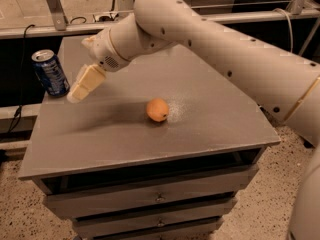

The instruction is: Move pepsi can near orange

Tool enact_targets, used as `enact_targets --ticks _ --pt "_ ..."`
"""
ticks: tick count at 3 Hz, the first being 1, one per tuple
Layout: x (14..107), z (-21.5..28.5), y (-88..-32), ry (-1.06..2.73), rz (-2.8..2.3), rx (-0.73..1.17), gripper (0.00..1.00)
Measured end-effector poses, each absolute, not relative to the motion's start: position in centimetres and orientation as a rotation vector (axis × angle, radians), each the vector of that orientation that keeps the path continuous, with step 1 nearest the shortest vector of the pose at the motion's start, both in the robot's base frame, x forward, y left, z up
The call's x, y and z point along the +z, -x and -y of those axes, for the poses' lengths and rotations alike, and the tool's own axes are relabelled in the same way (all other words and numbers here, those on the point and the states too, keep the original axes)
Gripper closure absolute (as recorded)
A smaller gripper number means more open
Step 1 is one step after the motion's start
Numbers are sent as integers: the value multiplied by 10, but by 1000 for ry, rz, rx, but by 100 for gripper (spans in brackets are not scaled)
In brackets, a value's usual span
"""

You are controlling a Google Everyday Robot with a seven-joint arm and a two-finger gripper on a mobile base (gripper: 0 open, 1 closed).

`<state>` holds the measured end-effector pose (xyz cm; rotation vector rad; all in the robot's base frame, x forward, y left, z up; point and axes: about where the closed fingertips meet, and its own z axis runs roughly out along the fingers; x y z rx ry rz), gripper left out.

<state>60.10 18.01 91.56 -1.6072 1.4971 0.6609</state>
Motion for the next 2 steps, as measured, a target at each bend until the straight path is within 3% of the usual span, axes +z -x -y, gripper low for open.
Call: enact_targets --ticks 2 --pt "903 -241 -638 1463 -1504 821 0"
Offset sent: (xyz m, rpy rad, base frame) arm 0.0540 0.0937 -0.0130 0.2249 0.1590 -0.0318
